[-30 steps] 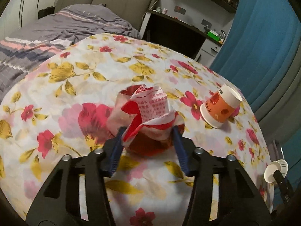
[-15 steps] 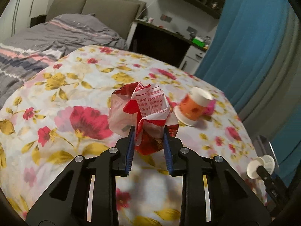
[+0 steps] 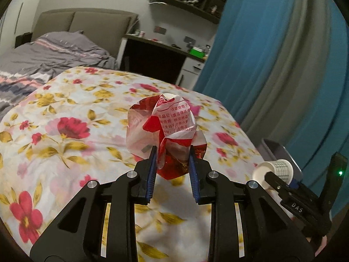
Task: Collect trash
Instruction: 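Carry the grid cup and red wrapper over the grey bin, then open both grippers to drop the cup and wrapper into the bin, then move both grippers back over the orange cup and pink bow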
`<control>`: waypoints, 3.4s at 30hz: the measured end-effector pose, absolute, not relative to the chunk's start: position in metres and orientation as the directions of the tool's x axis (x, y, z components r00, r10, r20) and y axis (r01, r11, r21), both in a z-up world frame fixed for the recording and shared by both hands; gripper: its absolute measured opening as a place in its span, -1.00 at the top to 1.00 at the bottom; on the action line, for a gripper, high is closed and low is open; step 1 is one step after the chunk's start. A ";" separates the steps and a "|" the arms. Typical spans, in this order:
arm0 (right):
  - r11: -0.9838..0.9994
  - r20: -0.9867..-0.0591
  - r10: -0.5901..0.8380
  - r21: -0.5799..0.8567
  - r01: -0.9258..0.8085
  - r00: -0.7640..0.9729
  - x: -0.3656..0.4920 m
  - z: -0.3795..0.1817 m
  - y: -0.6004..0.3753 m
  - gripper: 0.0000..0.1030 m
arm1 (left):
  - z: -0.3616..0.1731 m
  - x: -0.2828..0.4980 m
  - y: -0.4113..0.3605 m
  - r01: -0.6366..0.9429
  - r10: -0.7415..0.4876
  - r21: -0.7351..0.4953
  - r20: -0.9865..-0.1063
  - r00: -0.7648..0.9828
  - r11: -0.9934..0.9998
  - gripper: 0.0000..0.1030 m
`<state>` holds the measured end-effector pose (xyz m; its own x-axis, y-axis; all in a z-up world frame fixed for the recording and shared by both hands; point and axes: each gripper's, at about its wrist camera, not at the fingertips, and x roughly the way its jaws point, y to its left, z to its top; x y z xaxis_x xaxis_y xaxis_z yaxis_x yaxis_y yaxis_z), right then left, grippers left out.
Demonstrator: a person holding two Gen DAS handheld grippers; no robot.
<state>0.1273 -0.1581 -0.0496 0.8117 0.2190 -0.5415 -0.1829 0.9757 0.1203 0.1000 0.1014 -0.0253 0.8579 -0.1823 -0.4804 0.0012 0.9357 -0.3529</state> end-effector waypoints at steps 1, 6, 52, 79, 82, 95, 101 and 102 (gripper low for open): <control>0.974 -0.536 0.225 0.124 -0.187 0.814 0.124 -0.049 -0.160 -0.45 | -0.024 0.098 0.097 0.014 -0.192 -0.351 -0.477 0.857 0.936 0.50; 0.971 -0.525 0.240 0.139 -0.196 0.817 0.112 -0.047 -0.170 -0.45 | -0.021 0.095 0.072 0.058 -0.220 -0.331 -0.474 0.853 0.942 0.50; 0.983 -0.452 -0.143 0.036 0.178 0.880 0.165 -0.044 -0.369 -0.45 | -0.019 0.245 -0.238 0.545 -0.606 -0.288 -0.525 0.598 0.787 0.49; 0.975 -0.417 -0.165 0.069 0.212 0.894 0.128 -0.049 -0.394 -0.63 | -0.034 0.257 -0.234 0.505 -0.607 -0.342 -0.535 0.588 0.792 -0.83; 0.972 -0.395 -0.162 0.094 0.215 0.904 0.114 -0.042 -0.392 -0.68 | -0.031 0.241 -0.213 0.472 -0.545 -0.281 -0.532 0.647 0.835 -0.84; 0.980 -0.347 -0.064 0.153 0.124 0.935 0.099 -0.013 -0.329 -0.68 | -0.027 0.187 -0.079 0.210 -0.233 -0.105 -0.536 0.811 0.972 -0.84; 0.986 -0.357 0.002 0.154 0.057 0.934 0.110 -0.012 -0.286 -0.68 | -0.034 0.178 -0.010 0.079 -0.129 -0.115 -0.547 0.827 0.990 -0.84; 0.987 -0.359 0.011 0.153 0.047 0.933 0.112 -0.012 -0.280 -0.68 | -0.035 0.177 -0.003 0.063 -0.115 -0.111 -0.549 0.828 0.992 -0.84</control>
<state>0.1122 -0.2797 -0.0120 0.9334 0.0108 -0.3586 0.0473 0.9871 0.1528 0.1773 -0.0027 -0.0352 0.8279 -0.1145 -0.5491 0.0635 0.9918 -0.1111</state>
